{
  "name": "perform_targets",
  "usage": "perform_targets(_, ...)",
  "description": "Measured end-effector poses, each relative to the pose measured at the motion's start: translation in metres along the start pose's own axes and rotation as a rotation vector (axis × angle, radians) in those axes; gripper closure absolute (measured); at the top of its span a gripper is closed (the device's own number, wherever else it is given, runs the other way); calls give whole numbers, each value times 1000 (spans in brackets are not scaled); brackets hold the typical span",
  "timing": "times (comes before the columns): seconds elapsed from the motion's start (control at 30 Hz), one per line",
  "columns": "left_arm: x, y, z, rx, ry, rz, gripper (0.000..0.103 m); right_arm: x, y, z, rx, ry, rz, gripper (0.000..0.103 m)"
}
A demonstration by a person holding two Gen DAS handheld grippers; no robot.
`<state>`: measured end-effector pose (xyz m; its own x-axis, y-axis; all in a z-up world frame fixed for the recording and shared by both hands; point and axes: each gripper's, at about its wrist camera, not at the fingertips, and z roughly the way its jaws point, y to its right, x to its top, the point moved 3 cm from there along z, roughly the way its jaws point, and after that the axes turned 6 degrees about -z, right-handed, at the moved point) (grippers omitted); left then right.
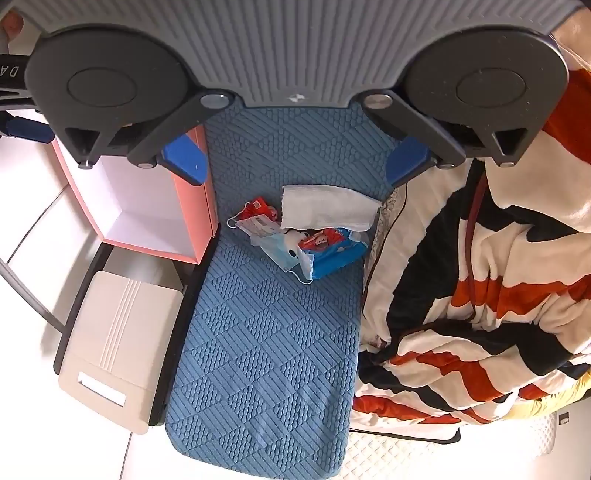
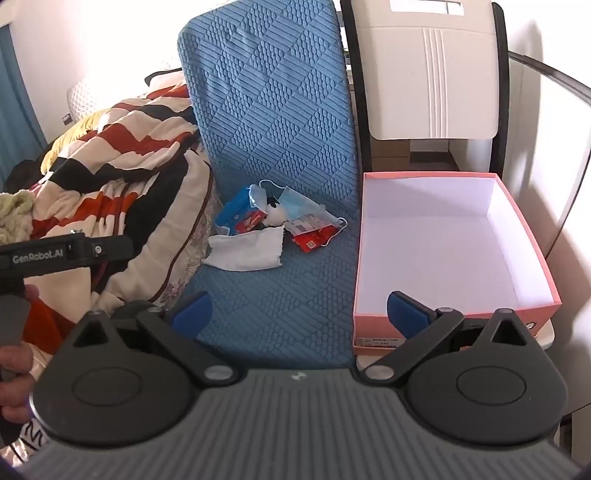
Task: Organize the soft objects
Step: 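Move both tools toward the pile of items on the blue cushion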
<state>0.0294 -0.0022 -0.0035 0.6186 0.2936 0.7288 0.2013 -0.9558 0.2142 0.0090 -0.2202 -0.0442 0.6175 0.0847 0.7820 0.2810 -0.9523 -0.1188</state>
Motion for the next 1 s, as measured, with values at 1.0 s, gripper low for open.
perform_targets(1.0,-18,-8,2,-22,9,-15,0,-6,-3,5,-8,-2,-15,0)
